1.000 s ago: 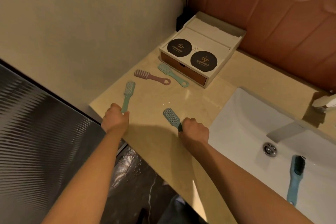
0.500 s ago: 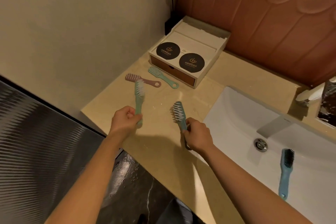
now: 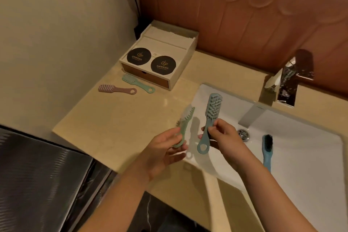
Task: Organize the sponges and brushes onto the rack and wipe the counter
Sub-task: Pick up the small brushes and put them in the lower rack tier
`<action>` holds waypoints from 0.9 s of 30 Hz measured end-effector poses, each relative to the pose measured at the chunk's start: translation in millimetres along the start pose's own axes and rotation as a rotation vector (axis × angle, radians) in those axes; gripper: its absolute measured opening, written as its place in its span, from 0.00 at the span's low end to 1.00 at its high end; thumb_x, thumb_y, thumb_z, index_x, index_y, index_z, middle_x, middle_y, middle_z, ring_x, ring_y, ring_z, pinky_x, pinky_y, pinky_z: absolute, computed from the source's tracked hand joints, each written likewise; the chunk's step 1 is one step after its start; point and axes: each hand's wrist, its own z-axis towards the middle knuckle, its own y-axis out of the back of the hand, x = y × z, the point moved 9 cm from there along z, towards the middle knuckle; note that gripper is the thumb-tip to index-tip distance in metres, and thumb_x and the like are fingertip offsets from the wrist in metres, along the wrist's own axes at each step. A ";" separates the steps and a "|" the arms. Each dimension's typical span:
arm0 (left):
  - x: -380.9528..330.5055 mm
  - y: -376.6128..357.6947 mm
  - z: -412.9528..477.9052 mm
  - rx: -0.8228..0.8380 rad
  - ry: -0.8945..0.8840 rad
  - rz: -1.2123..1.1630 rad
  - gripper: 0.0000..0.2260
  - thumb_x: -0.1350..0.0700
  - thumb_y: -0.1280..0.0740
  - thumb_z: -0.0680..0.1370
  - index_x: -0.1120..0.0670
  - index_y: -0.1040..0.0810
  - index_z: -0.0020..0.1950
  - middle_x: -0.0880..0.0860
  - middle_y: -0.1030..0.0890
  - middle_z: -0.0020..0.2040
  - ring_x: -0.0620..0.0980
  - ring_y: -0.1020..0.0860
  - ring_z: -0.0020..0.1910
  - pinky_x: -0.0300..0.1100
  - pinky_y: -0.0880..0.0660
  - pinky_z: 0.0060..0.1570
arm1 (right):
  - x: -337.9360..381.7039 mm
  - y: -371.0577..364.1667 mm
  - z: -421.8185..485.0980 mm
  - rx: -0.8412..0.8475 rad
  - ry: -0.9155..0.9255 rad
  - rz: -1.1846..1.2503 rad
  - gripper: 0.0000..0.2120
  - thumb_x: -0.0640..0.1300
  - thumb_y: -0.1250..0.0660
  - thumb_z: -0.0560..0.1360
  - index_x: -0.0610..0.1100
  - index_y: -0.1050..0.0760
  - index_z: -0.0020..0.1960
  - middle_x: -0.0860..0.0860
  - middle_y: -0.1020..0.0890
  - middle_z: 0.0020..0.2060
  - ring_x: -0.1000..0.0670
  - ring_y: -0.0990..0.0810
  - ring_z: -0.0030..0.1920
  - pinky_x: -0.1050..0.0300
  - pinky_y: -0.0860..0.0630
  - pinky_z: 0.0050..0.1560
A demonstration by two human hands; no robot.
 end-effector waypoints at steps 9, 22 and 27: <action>31.5 -75.7 11.7 0.154 0.149 0.097 0.09 0.64 0.41 0.79 0.59 0.25 0.57 0.51 0.19 0.31 0.46 0.18 0.39 0.39 0.23 0.43 | -33.6 79.5 -39.4 -0.219 -0.135 0.332 0.14 0.35 0.44 0.79 0.48 0.30 0.60 0.47 0.17 0.38 0.49 0.18 0.40 0.56 0.23 0.38; 48.7 -168.4 24.1 0.395 0.146 0.409 0.20 0.66 0.36 0.76 0.45 0.29 0.61 0.59 0.16 0.49 0.53 0.17 0.49 0.44 0.19 0.45 | -70.1 162.2 -85.0 -0.374 -0.183 0.449 0.13 0.30 0.46 0.78 0.44 0.28 0.52 0.44 0.21 0.41 0.46 0.21 0.39 0.55 0.22 0.43; 61.4 -203.5 35.3 0.381 0.174 0.470 0.11 0.63 0.40 0.80 0.53 0.26 0.59 0.57 0.16 0.46 0.51 0.16 0.49 0.45 0.20 0.46 | -68.7 206.6 -103.9 -0.455 -0.140 0.501 0.12 0.30 0.48 0.78 0.39 0.27 0.49 0.43 0.22 0.38 0.47 0.23 0.37 0.60 0.22 0.35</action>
